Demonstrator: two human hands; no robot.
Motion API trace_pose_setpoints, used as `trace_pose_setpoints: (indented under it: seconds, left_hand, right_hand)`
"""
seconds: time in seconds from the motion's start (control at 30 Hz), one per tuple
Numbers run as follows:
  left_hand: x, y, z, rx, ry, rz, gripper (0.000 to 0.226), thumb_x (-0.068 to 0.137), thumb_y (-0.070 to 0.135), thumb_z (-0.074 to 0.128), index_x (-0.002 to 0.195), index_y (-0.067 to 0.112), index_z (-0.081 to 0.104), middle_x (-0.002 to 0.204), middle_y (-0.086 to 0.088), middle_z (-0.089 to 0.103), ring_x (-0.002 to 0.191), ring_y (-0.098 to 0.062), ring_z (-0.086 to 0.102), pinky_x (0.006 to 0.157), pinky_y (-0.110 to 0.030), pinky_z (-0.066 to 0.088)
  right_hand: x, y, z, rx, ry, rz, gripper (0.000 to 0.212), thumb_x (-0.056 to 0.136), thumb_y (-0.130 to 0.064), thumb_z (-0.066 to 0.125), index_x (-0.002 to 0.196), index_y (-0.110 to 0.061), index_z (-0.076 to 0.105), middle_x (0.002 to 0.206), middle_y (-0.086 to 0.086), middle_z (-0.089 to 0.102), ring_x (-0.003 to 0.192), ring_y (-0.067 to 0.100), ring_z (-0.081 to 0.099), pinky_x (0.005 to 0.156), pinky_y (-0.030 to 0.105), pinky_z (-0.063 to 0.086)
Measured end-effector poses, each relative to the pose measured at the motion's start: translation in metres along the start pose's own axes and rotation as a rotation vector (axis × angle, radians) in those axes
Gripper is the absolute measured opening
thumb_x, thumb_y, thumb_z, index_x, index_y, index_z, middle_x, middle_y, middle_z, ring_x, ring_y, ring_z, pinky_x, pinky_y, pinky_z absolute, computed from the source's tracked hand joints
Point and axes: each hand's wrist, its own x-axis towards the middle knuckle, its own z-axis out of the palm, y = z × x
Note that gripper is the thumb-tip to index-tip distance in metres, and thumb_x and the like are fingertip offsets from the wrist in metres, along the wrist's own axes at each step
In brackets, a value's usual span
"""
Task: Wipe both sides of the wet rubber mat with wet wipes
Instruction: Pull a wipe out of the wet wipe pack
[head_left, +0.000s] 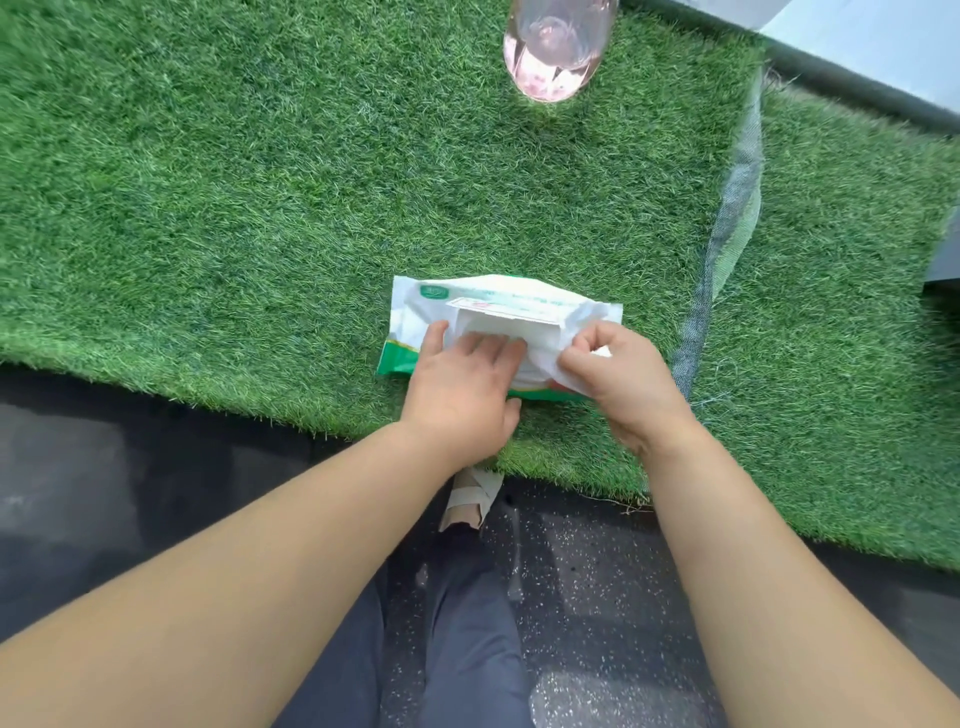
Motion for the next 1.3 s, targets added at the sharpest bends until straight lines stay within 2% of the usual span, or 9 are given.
trace_pose_setpoints:
  seconds: [0.17, 0.3, 0.57, 0.7, 0.83, 1.0, 1.1, 1.2, 1.3]
  left_hand:
    - [-0.002, -0.003, -0.005, -0.075, 0.088, 0.055, 0.046, 0.089, 0.031, 0.045, 0.133, 0.020, 0.047, 0.123, -0.003, 0.059, 0.110, -0.025, 0.053, 0.098, -0.041, 0.027]
    - [-0.006, -0.002, 0.001, -0.034, 0.059, 0.066, 0.054, 0.090, 0.030, 0.045, 0.143, 0.029, 0.035, 0.134, 0.000, 0.050, 0.117, -0.025, 0.044, 0.092, -0.040, 0.029]
    - [0.013, -0.006, 0.001, -0.280, -0.035, -0.073, 0.043, 0.091, 0.034, 0.046, 0.133, 0.027, 0.051, 0.131, 0.003, 0.048, 0.120, -0.021, 0.039, 0.097, -0.037, 0.026]
    - [-0.006, -0.009, 0.000, -0.218, 0.069, 0.027, 0.043, 0.090, 0.033, 0.050, 0.132, 0.023, 0.053, 0.135, 0.003, 0.048, 0.124, -0.028, 0.033, 0.096, -0.041, 0.028]
    - [-0.001, 0.000, 0.004, 0.055, -0.052, 0.020, 0.051, 0.093, 0.045, 0.039, 0.139, 0.023, 0.037, 0.139, -0.001, 0.038, 0.128, -0.029, 0.025, 0.095, -0.039, 0.024]
    - [0.008, 0.016, 0.005, 0.014, -0.035, -0.094, 0.050, 0.092, 0.045, 0.041, 0.135, 0.020, 0.039, 0.135, -0.005, 0.041, 0.126, -0.027, 0.029, 0.097, -0.040, 0.026]
    - [0.001, 0.009, 0.009, -0.138, 0.030, -0.131, 0.049, 0.091, 0.051, 0.041, 0.134, 0.028, 0.042, 0.129, 0.003, 0.049, 0.121, -0.021, 0.035, 0.092, -0.037, 0.023]
    - [-0.002, 0.009, 0.006, -0.186, 0.089, -0.200, 0.057, 0.081, 0.068, 0.046, 0.124, 0.031, 0.051, 0.113, 0.005, 0.058, 0.110, -0.021, 0.046, 0.082, -0.036, 0.027]
    - [0.003, 0.010, 0.002, -0.248, 0.208, -0.197, 0.028, 0.086, 0.050, 0.056, 0.101, 0.028, 0.064, 0.098, 0.005, 0.062, 0.096, -0.024, 0.054, 0.074, -0.031, 0.022]
  right_hand:
    - [-0.002, 0.007, -0.002, -0.342, 0.023, -0.019, 0.011, 0.078, -0.022, 0.069, 0.080, -0.025, 0.058, 0.083, -0.007, 0.060, 0.076, 0.016, 0.057, 0.064, 0.028, 0.044]
    - [0.001, -0.002, 0.000, -0.586, -0.028, -0.078, 0.023, 0.078, -0.040, 0.070, 0.067, -0.024, 0.059, 0.070, -0.003, 0.058, 0.062, 0.013, 0.050, 0.052, 0.025, 0.033]
    - [0.001, -0.005, -0.018, 0.695, 0.090, 0.254, 0.020, 0.077, 0.007, 0.043, 0.071, -0.012, 0.045, 0.081, 0.006, 0.051, 0.077, 0.020, 0.052, 0.062, 0.029, 0.043]
    - [0.001, -0.004, -0.018, 0.353, 0.188, 0.168, 0.024, 0.082, 0.003, 0.041, 0.069, -0.017, 0.044, 0.078, -0.001, 0.049, 0.073, 0.021, 0.052, 0.053, 0.030, 0.039]
    - [0.003, -0.007, -0.015, 0.099, 0.091, -0.026, 0.014, 0.083, -0.029, 0.066, 0.095, -0.033, 0.060, 0.101, -0.003, 0.058, 0.090, 0.020, 0.059, 0.073, 0.033, 0.048]
    - [0.012, -0.007, -0.006, -0.789, 0.033, -0.326, 0.044, 0.072, -0.043, 0.075, 0.113, -0.035, 0.062, 0.097, -0.006, 0.051, 0.088, 0.012, 0.050, 0.077, 0.029, 0.042]
    - [0.021, -0.010, -0.009, -0.670, 0.104, -0.294, 0.019, 0.087, -0.036, 0.061, 0.100, -0.025, 0.070, 0.098, 0.001, 0.064, 0.088, 0.018, 0.056, 0.076, 0.031, 0.043]
    - [0.030, -0.017, -0.012, -0.536, 0.032, -0.165, 0.028, 0.087, -0.040, 0.058, 0.072, -0.018, 0.068, 0.071, 0.004, 0.064, 0.062, 0.016, 0.050, 0.060, 0.028, 0.039]
    - [0.035, -0.021, -0.012, -0.441, 0.039, -0.106, 0.033, 0.086, -0.040, 0.060, 0.061, -0.018, 0.062, 0.067, 0.007, 0.061, 0.056, 0.016, 0.045, 0.055, 0.027, 0.035]
